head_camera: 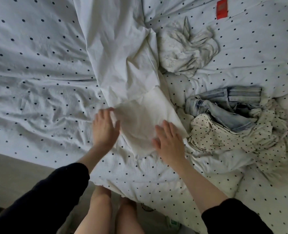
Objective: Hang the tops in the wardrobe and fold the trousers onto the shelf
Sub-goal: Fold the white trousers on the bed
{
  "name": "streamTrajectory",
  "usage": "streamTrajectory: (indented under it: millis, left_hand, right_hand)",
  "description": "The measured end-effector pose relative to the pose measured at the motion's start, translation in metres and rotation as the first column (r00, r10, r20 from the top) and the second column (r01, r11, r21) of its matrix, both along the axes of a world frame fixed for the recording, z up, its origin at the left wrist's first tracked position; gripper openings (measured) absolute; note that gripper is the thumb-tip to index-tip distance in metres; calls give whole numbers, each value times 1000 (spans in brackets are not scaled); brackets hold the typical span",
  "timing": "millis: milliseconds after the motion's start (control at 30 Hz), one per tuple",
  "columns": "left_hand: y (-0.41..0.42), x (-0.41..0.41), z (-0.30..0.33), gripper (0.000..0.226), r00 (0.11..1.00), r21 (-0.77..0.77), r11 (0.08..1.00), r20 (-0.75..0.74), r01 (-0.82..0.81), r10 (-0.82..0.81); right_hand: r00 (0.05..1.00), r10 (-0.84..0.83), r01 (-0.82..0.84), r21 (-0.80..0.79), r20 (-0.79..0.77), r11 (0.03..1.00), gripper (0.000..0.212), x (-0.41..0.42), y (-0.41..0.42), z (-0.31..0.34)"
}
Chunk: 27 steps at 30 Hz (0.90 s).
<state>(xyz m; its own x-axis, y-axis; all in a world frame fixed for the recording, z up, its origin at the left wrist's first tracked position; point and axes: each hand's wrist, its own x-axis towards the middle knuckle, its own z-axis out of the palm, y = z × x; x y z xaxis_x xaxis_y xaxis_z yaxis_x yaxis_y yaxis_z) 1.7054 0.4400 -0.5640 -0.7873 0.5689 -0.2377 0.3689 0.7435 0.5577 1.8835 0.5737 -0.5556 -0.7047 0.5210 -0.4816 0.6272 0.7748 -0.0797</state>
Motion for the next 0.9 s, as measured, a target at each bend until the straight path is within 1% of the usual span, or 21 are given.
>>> streamTrajectory:
  millis: [33, 67, 100, 133, 200, 233, 300, 333, 400, 467, 533, 600, 633, 733, 767, 800, 867, 900]
  left_hand:
    - [-5, 17, 5, 34, 987, 41, 987, -20, 157, -156]
    - [-8, 34, 10, 35, 956, 82, 953, 17, 292, -294]
    - [-14, 49, 11, 39, 910, 107, 909, 55, 403, -410]
    - [-18, 62, 10, 44, 864, 103, 864, 55, 493, -500]
    - [-27, 79, 3, 56, 789, 19, 789, 13, 614, -614]
    - [-30, 83, -1, 67, 762, -62, 760, 0, 647, -648]
    - [-30, 86, -7, 90, 731, -217, 714, -6, 665, -682]
    - [-28, 88, -9, 94, 736, -266, 713, -20, 649, -677]
    - [-25, 93, -12, 90, 754, -322, 728, -62, 605, -654]
    - [-19, 101, -15, 79, 774, -350, 753, -108, 557, -623]
    - [-14, 106, -17, 73, 790, -358, 777, -147, 518, -595]
    - [-12, 107, -20, 73, 806, -358, 791, -148, 496, -573]
    - [-14, 110, -24, 78, 812, -371, 791, -141, 487, -566]
    - [-11, 117, -17, 96, 839, -443, 765, -50, 467, -542]
    - [-8, 117, -16, 95, 831, -468, 748, -51, 469, -553]
    - [-4, 116, -18, 90, 826, -493, 730, -38, 474, -562]
    - [4, 107, -23, 80, 816, -576, 659, 24, 483, -577]
    - [6, 103, -25, 79, 803, -570, 667, -21, 480, -596]
  right_hand:
    - [1000, 7, -7, 1, 8, 1000, 57, 0, 5, 1]
    - [1000, 23, -23, -1, 15, 1000, 56, -1, 10, 2]
    - [999, 52, -52, 1, 15, 999, 56, -1, 14, 2]
    - [996, 86, -86, 0, 25, 996, 55, 0, 18, 1]
    - [990, 128, -128, 0, 52, 992, 53, 3, 25, 2]
    - [991, 123, -123, -1, 56, 992, 53, 6, 28, 3]
    - [994, 86, -85, -7, 62, 996, 54, 16, 35, 7]
    - [995, 76, -76, -2, 62, 997, 52, 23, 40, 10]
    - [996, 75, -75, -6, 54, 997, 49, 38, 50, 12]
    - [992, 105, -105, -2, 74, 994, 64, 49, 58, 12]
    - [985, 136, -141, 43, 106, 989, 81, 50, 59, 9]
    - [975, 178, -192, 108, 132, 975, 92, 45, 56, -1]
    - [969, 194, -215, 138, 151, 967, 96, 42, 53, -8]
    - [953, 208, -249, 179, 220, 952, 93, 30, 50, -18]
    - [951, 205, -249, 182, 232, 951, 92, 27, 50, -20]
    - [945, 206, -257, 187, 255, 948, 92, 24, 50, -19]
    - [931, 233, -296, 207, 282, 932, 90, 24, 52, -21]
    - [924, 249, -317, 215, 291, 924, 87, 25, 53, -22]
